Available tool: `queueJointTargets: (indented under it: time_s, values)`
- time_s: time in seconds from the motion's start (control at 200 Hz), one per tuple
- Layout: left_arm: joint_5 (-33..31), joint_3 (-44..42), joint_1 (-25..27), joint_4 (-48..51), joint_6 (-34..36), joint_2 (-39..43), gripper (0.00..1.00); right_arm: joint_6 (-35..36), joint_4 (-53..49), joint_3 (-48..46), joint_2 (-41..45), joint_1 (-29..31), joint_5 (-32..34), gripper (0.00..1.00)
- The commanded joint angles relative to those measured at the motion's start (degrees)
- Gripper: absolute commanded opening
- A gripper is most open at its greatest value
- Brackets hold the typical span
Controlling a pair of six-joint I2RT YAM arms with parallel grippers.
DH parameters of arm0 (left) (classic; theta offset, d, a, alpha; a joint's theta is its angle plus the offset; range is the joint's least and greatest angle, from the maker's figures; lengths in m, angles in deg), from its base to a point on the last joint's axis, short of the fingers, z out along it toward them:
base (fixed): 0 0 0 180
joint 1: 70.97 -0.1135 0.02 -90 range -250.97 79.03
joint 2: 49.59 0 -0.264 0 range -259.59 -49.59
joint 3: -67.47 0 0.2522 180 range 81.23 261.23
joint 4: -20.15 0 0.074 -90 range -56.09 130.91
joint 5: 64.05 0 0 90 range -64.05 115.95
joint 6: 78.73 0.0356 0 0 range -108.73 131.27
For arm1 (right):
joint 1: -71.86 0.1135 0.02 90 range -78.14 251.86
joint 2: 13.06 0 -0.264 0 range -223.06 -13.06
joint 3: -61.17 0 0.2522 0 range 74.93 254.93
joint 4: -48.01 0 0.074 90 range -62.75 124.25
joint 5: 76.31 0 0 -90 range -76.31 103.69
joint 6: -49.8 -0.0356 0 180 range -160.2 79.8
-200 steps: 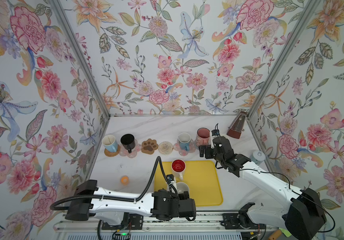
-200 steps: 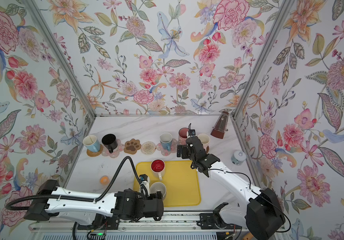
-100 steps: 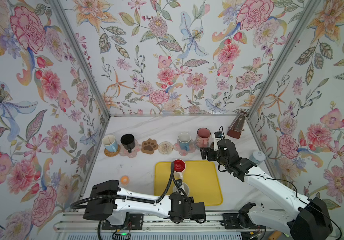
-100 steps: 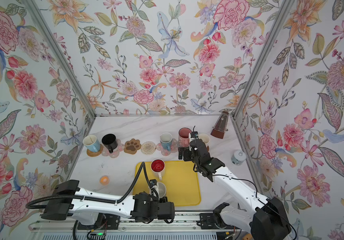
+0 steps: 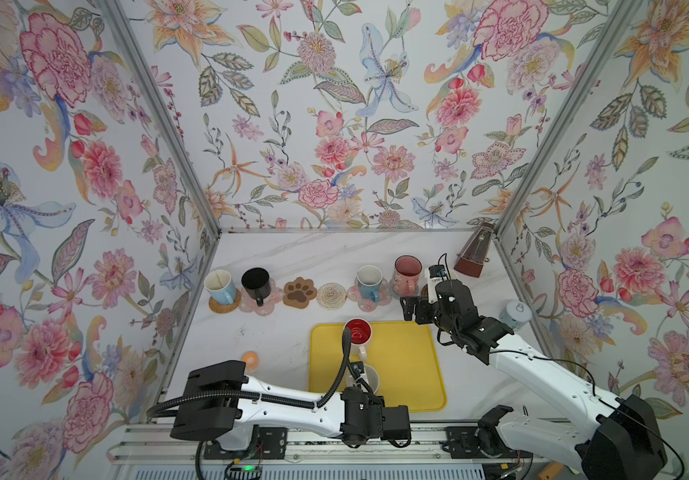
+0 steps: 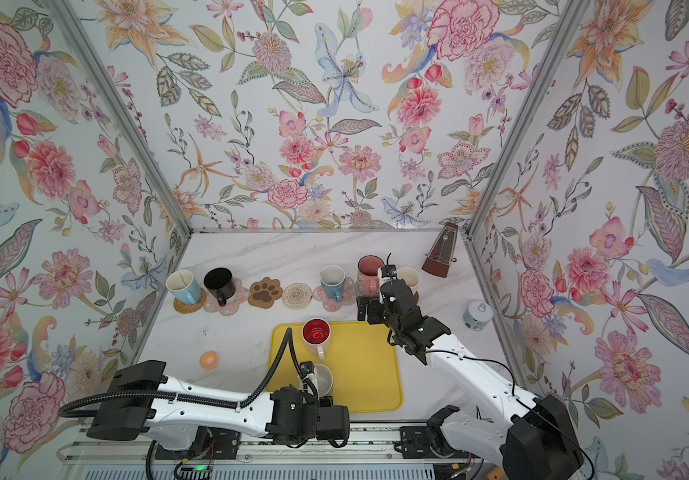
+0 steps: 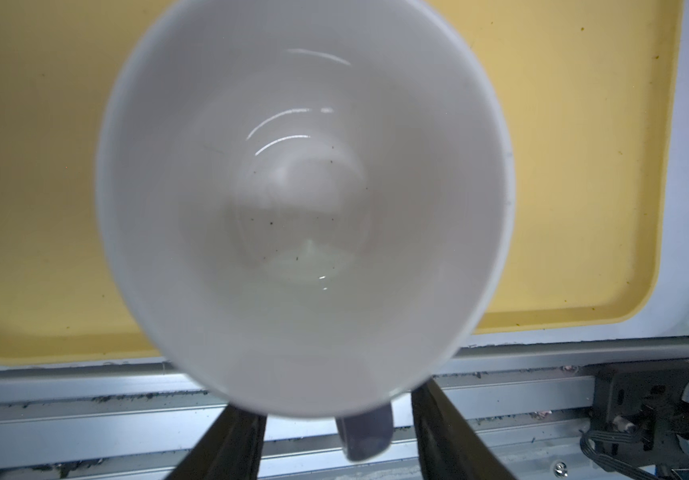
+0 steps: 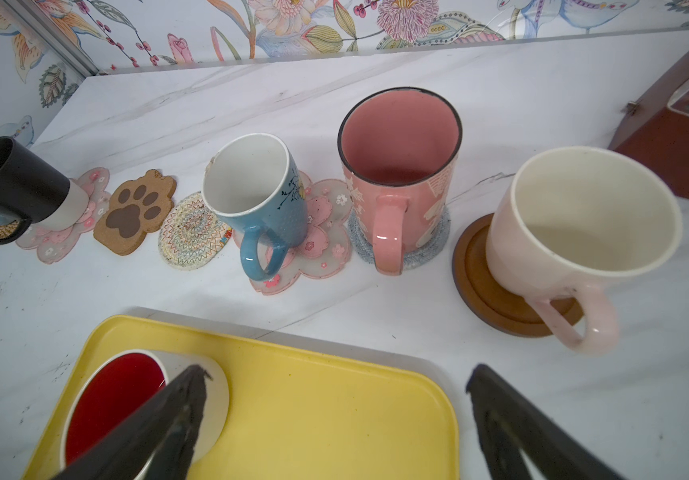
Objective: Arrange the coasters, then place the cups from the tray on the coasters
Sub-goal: 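Lower the left gripper into the white purple-handled mug and grip it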
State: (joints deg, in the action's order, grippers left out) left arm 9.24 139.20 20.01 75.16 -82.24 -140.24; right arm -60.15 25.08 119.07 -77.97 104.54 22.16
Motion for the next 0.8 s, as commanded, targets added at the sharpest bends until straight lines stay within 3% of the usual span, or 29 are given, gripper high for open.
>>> queueJointTargets:
  time_s: [0.0, 0.796]
  values:
    - [-0.4, -0.9, -0.8, 0.5, -0.5, -0.8, 0.55, -0.4, 0.5, -0.6, 0.7, -0.4, -0.3, 0.99]
    - [-1.7, 0.2, -1.5, 3.9, -0.6, -1.6, 0.30, -0.6, 1.1, -1.1, -0.1, -0.7, -0.7, 0.99]
